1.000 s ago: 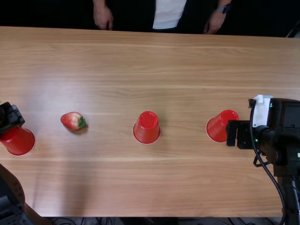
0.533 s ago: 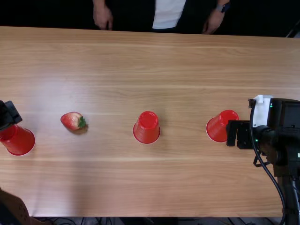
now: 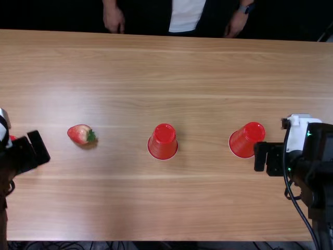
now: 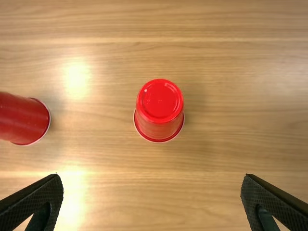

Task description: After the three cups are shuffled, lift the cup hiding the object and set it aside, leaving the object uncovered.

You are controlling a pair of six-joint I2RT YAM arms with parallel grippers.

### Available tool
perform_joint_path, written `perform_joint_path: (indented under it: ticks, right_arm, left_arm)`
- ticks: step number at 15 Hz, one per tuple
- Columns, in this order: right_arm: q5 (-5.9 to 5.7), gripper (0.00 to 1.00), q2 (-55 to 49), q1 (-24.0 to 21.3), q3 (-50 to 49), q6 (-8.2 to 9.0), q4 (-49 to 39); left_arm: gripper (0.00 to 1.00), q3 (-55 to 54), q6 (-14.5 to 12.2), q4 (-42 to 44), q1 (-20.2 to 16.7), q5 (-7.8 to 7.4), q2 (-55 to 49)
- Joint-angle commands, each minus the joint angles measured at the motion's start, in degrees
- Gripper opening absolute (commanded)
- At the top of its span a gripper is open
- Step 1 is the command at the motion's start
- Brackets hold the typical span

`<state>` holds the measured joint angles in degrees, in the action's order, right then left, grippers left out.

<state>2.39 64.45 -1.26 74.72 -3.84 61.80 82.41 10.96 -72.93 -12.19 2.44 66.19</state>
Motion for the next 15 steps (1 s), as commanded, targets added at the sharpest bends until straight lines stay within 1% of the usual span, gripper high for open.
perform_joint_path:
  ticks: [1, 2, 3, 6, 7, 8, 10, 14, 15]
  right_arm:
    - [0.45, 1.0, -3.3, 1.5, -2.7, 0.36, 0.0]
    - [0.56, 1.0, -5.2, 1.7, -4.3, 0.36, 0.0]
    - [0.56, 1.0, -7.2, 2.2, -6.3, 0.36, 0.0]
    - [0.56, 1.0, -13.4, 3.5, -11.8, 0.57, -0.7]
    - [0.56, 1.0, -15.8, 3.5, -13.7, 0.67, -2.4]
    - [0.45, 1.0, -18.4, 3.5, -16.0, 1.62, -4.8]
    - [0.45, 1.0, -23.9, 3.5, -20.3, 3.73, -10.5]
    - [0.45, 1.0, -35.4, 3.5, -29.3, 3.94, -16.9]
    - [0.45, 1.0, -37.9, 3.5, -31.0, 3.94, -18.6]
  left_arm:
    - [1.0, -3.9, 0.7, 0.3, 2.5, -0.64, -4.0]
    - [1.0, -6.5, 0.9, 1.2, 4.4, -0.54, -7.0]
    - [1.0, -9.5, 1.0, 3.9, 5.4, -0.64, -9.8]
    - [1.0, -20.3, 1.0, 13.1, 5.6, -0.64, -20.0]
    - [1.0, -24.1, 1.0, 16.2, 5.6, -0.64, -23.7]
    - [1.0, -27.6, 0.9, 18.2, 5.6, -0.64, -26.9]
    - [1.0, -33.1, 0.9, 19.3, 5.5, -0.64, -32.8]
    - [1.0, -44.4, 0.5, 26.5, 5.6, -0.75, -45.0]
    - [1.0, -46.5, 0.5, 27.2, 5.9, -0.75, -47.6]
